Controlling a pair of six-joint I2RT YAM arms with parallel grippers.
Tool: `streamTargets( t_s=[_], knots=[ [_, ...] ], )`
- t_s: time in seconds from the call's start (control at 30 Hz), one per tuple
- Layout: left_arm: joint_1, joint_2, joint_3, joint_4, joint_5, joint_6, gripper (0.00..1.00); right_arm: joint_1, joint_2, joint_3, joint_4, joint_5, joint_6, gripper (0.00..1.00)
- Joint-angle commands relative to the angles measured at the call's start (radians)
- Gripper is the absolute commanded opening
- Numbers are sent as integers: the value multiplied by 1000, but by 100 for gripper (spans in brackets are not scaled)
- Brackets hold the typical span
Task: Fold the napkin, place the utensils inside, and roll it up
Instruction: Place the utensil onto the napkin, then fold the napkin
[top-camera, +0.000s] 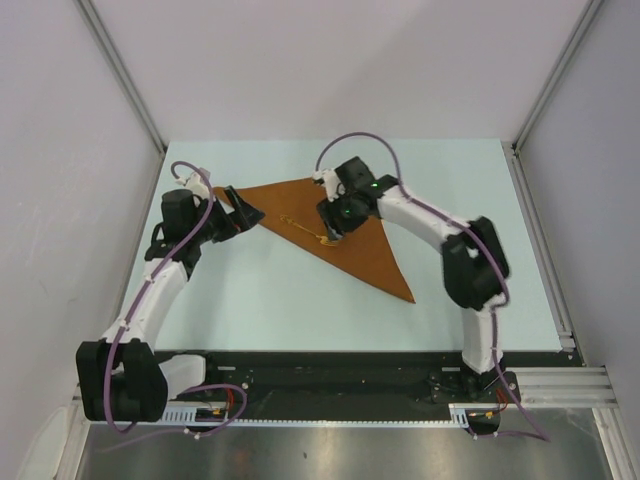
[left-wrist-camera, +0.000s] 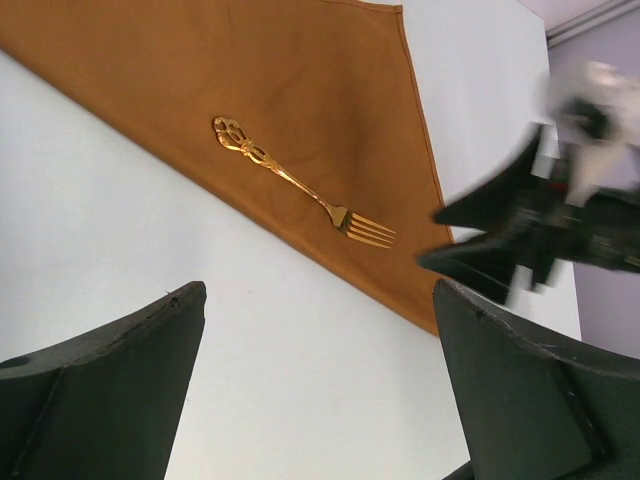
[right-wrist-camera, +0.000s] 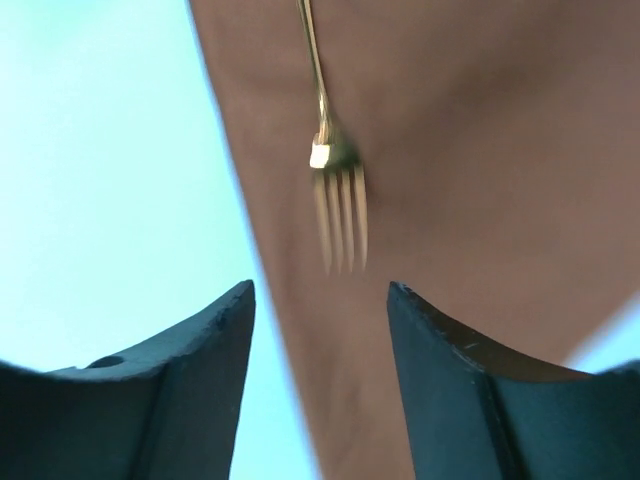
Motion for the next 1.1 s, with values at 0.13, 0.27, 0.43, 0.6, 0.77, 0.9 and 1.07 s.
streamTargets(
  t_s=[0.13, 0.27, 0.43, 0.6, 0.77, 0.9, 1.07],
  knots=[
    [9, -37, 20, 19, 52, 18, 100, -28, -630, -653, 85, 207, 577, 68],
    [9, -34, 18, 24, 70, 15, 100, -125, -849, -955, 129, 182, 816, 74],
    [9, -40, 15, 24, 73, 12, 100, -286, -1047, -1187, 209, 111, 987, 75],
    [9, -41, 14, 24, 68, 14, 100, -381, -1065, -1238, 233, 68, 1003, 74],
    [9, -37, 14, 22, 65, 15, 100, -435, -1042, -1267, 298, 31, 1015, 74],
    [9, -38, 14, 21, 61, 15, 100, -439, -1013, -1266, 286, 31, 1013, 73],
    [9, -32, 12, 24, 68, 14, 100, -439, -1026, -1306, 284, 25, 1029, 72]
  ],
)
